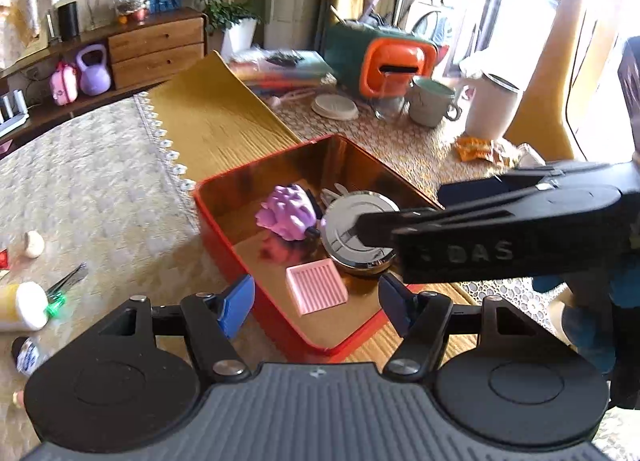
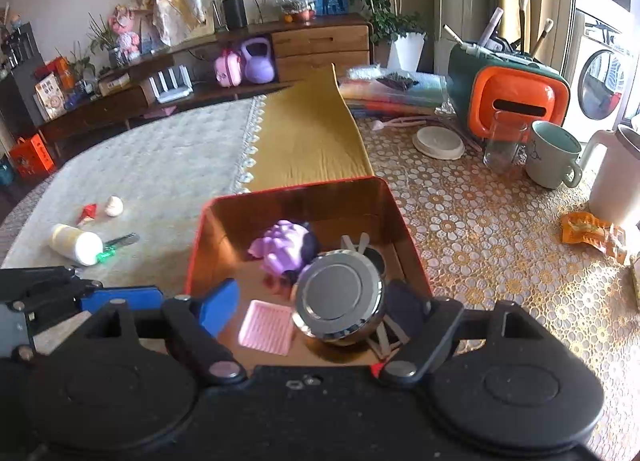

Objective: Organize rigid objects
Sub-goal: 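Open the left tool releasing the dish while the right tool releases the compact, then move the left tool toward the purple eraser while the right tool withdraws from the tin, then grasp the purple eraser with the left tool while the right tool grasps the pink tube, then carry the purple eraser into the red tin while the right tool carries the pink tube there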

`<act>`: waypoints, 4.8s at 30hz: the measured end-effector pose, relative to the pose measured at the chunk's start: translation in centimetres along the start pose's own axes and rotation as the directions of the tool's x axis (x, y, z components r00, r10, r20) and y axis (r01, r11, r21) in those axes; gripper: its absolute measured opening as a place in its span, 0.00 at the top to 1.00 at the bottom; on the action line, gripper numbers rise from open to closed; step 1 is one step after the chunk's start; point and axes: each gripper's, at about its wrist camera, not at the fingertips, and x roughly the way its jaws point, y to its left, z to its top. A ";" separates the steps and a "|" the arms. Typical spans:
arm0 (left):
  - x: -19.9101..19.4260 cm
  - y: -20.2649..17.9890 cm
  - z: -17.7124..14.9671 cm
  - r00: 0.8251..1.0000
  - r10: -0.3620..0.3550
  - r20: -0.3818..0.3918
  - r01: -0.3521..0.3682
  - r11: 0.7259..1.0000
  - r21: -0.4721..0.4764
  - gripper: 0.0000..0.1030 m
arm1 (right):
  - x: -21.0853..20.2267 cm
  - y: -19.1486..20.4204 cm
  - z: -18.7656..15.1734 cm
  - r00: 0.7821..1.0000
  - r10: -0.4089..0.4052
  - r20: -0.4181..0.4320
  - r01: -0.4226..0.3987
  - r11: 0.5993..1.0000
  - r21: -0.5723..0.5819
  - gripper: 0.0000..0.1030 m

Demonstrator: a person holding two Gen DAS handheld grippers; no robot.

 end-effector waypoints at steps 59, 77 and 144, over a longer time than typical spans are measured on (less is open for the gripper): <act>-12.3 28.9 -15.3 0.871 0.489 -0.048 -0.465 0.789 -0.402 0.18 | 5.0 25.3 -4.3 0.946 0.301 -0.123 -0.325 0.876 -0.356 0.04; -9.1 30.8 -16.9 0.847 0.530 -0.046 -0.510 0.785 -0.353 0.18 | 10.7 27.4 -4.2 0.943 0.254 -0.215 -0.322 0.858 -0.400 0.34; -8.0 11.3 -5.5 0.971 0.204 0.127 -0.198 0.979 -0.056 0.66 | -1.3 11.8 -2.6 0.990 0.141 0.026 -0.133 0.969 -0.207 0.86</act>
